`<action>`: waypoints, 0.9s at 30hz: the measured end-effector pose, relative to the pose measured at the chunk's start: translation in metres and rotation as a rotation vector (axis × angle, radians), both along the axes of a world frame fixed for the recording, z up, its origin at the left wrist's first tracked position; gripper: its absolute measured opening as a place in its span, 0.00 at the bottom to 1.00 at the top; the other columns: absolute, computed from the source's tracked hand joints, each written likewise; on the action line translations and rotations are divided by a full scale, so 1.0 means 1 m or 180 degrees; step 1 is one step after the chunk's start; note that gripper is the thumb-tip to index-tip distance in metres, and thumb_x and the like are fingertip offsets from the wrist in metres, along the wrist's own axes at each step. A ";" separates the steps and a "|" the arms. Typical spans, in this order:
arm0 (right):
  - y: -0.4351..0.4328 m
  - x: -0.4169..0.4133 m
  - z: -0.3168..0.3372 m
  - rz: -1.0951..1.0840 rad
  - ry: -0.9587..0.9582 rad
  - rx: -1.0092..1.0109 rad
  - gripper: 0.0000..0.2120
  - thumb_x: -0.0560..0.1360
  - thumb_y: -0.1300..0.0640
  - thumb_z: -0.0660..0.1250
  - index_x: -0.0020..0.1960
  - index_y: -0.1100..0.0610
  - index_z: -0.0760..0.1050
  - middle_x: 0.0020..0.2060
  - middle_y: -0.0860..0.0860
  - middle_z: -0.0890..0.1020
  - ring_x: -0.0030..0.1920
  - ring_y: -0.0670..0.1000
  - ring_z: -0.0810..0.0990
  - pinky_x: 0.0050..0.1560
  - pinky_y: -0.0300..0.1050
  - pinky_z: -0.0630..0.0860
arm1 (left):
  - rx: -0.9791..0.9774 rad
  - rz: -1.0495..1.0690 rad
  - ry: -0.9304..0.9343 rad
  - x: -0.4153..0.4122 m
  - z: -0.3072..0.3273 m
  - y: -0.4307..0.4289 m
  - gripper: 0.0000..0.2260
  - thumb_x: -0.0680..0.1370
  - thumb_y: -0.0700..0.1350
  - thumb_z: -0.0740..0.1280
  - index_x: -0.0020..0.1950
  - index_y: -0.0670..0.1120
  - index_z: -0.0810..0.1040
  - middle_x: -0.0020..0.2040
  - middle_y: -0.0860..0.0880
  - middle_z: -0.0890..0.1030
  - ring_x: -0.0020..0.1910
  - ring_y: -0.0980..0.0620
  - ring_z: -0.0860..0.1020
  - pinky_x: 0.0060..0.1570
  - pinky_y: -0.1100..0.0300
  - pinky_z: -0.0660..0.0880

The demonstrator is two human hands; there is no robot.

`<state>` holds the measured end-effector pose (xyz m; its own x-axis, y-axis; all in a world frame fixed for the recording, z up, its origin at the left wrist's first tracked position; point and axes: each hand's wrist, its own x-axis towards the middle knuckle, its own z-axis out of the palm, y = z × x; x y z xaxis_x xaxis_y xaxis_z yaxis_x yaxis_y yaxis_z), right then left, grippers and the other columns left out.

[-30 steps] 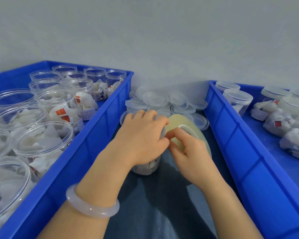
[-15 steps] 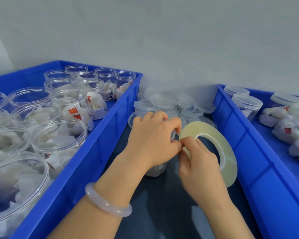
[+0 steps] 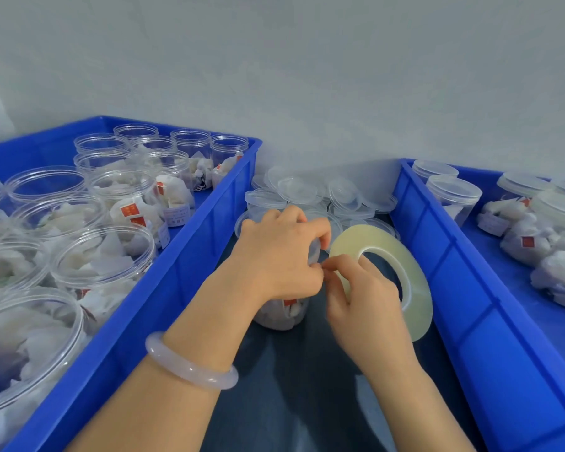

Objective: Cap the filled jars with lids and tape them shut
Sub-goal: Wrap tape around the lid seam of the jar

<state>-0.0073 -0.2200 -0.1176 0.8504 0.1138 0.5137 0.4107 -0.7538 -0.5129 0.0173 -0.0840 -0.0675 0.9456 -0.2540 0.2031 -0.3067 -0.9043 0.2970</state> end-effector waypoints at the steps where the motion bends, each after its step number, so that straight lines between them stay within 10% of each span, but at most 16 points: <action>1: 0.000 0.000 0.000 -0.0031 -0.0011 -0.0054 0.09 0.77 0.58 0.61 0.52 0.58 0.78 0.41 0.56 0.75 0.40 0.58 0.73 0.39 0.49 0.67 | 0.0006 -0.0018 0.0060 0.000 0.002 0.000 0.09 0.73 0.50 0.64 0.48 0.61 0.66 0.58 0.54 0.69 0.59 0.50 0.67 0.50 0.52 0.62; 17: 0.005 0.004 0.002 -0.0066 0.0077 -0.0379 0.13 0.74 0.64 0.57 0.55 0.57 0.75 0.38 0.54 0.67 0.38 0.57 0.66 0.35 0.47 0.53 | 0.0344 0.0109 -0.0058 0.003 0.002 -0.009 0.06 0.73 0.53 0.62 0.48 0.57 0.74 0.54 0.52 0.70 0.53 0.48 0.65 0.47 0.51 0.60; 27: -0.001 -0.007 -0.001 0.0059 0.0209 -0.0127 0.05 0.75 0.65 0.58 0.43 0.63 0.72 0.36 0.56 0.69 0.36 0.58 0.68 0.35 0.50 0.64 | 0.0024 0.0119 -0.0090 -0.001 0.003 -0.013 0.02 0.70 0.52 0.67 0.41 0.57 0.76 0.52 0.54 0.71 0.54 0.49 0.67 0.48 0.52 0.61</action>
<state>-0.0147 -0.2208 -0.1190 0.8797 0.1491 0.4516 0.3912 -0.7667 -0.5090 0.0160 -0.0966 -0.0644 0.9484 -0.2203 0.2280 -0.2808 -0.9174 0.2818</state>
